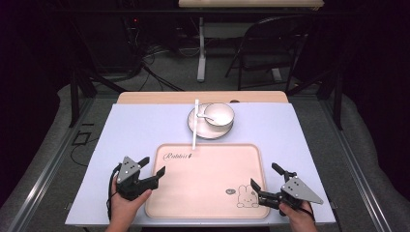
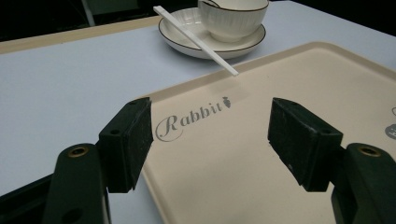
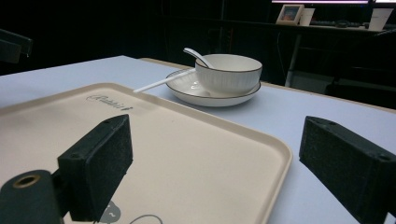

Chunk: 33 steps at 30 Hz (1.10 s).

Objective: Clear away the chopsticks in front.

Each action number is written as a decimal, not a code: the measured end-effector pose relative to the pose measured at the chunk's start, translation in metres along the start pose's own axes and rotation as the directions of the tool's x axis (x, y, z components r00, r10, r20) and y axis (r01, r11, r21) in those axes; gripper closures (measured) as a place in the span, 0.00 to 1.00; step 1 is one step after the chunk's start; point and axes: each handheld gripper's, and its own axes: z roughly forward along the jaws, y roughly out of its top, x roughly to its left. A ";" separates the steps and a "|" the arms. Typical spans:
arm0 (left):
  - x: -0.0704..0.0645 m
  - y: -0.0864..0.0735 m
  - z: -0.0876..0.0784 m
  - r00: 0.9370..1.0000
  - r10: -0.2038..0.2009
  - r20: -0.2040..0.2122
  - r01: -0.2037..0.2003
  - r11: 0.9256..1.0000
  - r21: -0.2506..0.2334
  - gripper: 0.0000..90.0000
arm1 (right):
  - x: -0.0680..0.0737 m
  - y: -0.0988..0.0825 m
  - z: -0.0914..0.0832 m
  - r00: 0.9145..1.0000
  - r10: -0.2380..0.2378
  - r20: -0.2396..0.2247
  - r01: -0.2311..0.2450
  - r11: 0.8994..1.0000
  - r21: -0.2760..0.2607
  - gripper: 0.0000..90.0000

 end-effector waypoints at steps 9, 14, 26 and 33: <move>0.002 -0.001 0.004 1.000 -0.012 0.002 0.012 1.000 0.008 0.35 | 0.001 0.001 -0.001 1.000 -0.004 -0.004 0.004 1.000 -0.002 0.10; 0.001 0.001 0.006 1.000 -0.023 0.008 0.023 0.999 0.033 0.33 | 0.002 0.000 0.002 1.000 0.007 -0.018 -0.007 1.000 0.004 0.10; 0.014 0.024 0.028 0.996 -0.089 0.029 0.085 0.992 0.096 0.33 | 0.003 -0.001 0.004 0.999 0.008 -0.033 -0.007 1.000 0.012 0.11; 0.021 0.057 0.041 0.991 -0.131 0.030 0.126 0.982 0.141 0.32 | 0.005 0.000 0.004 0.999 0.002 -0.038 -0.002 1.000 0.009 0.11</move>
